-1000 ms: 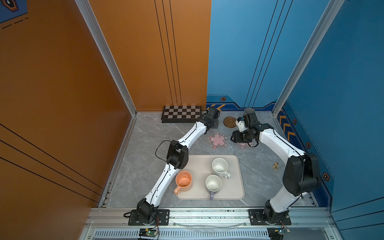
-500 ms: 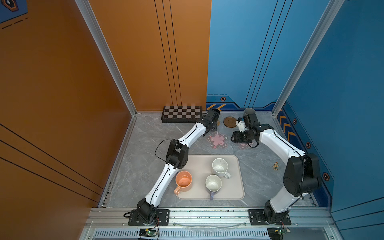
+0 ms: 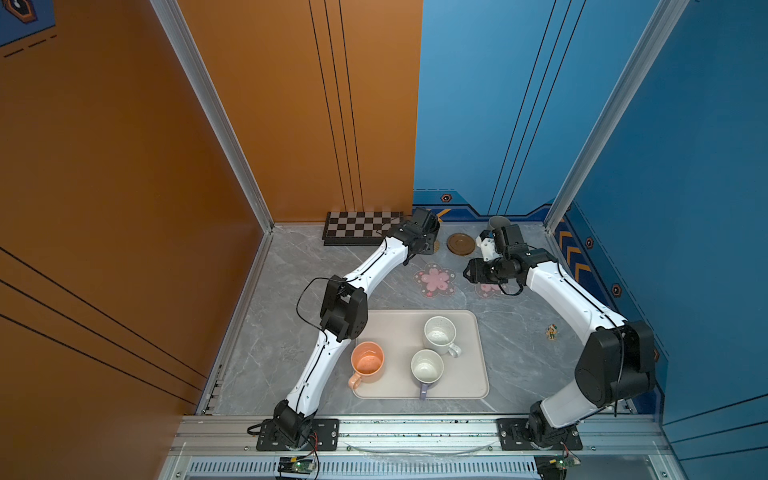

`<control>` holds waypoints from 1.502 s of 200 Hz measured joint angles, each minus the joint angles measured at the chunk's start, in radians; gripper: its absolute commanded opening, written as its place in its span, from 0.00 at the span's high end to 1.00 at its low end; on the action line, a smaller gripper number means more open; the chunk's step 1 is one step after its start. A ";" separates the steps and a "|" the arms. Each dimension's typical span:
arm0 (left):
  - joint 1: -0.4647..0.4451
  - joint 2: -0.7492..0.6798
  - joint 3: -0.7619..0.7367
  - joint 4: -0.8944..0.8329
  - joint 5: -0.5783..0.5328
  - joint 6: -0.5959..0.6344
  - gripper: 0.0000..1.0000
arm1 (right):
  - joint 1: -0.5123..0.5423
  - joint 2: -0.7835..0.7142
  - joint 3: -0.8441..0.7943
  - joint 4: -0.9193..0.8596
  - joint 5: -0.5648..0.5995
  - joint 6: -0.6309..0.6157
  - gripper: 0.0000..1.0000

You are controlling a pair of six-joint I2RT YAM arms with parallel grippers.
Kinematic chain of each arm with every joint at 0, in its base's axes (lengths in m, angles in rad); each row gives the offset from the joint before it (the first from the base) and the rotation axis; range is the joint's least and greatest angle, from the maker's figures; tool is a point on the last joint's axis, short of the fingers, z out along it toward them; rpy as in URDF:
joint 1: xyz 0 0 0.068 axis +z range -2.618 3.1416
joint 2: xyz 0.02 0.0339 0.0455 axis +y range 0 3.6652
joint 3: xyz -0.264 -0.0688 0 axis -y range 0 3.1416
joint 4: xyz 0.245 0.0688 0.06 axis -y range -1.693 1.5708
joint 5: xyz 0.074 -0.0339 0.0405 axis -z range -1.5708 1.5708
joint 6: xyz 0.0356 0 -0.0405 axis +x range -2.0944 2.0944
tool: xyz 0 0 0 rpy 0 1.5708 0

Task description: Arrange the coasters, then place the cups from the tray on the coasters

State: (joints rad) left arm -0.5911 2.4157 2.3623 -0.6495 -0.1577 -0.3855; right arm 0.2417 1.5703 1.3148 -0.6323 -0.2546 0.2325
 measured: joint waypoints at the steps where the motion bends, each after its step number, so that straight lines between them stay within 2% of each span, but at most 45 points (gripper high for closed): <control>1: 0.000 -0.004 -0.003 0.000 0.000 0.001 0.54 | 0.000 -0.001 0.000 0.000 0.000 0.001 0.45; 25: 0.007 -0.163 -0.163 0.063 -0.008 0.013 0.58 | 0.025 -0.027 -0.001 0.000 0.019 0.013 0.45; 46: 0.021 -0.255 -0.292 0.138 -0.016 0.009 0.70 | 0.050 -0.053 -0.008 -0.001 0.035 0.028 0.45; 62: 0.031 -0.258 -0.332 0.189 -0.028 -0.004 0.80 | 0.065 -0.076 -0.018 -0.002 0.047 0.038 0.45; 84: 0.040 -0.182 -0.311 0.229 -0.044 -0.023 0.87 | 0.073 -0.099 -0.027 -0.003 0.062 0.048 0.45; 125: 0.042 0.027 -0.203 0.248 -0.057 -0.075 0.88 | 0.071 -0.128 -0.034 -0.014 0.103 0.054 0.45; 157: 0.048 0.106 -0.143 0.246 -0.059 -0.110 0.87 | 0.055 -0.137 -0.035 -0.017 0.111 0.053 0.44; 203: 0.048 0.130 -0.078 0.259 -0.060 -0.132 0.86 | 0.034 -0.138 -0.035 -0.023 0.122 0.045 0.45; 300: 0.036 0.137 -0.060 0.273 -0.047 -0.137 0.86 | 0.033 -0.138 -0.050 -0.028 0.121 0.045 0.45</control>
State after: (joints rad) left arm -0.5549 2.5530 2.3028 -0.3767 -0.2043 -0.5224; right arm 0.2745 1.4319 1.2648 -0.6605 -0.1333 0.2775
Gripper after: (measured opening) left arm 0.141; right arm 0.552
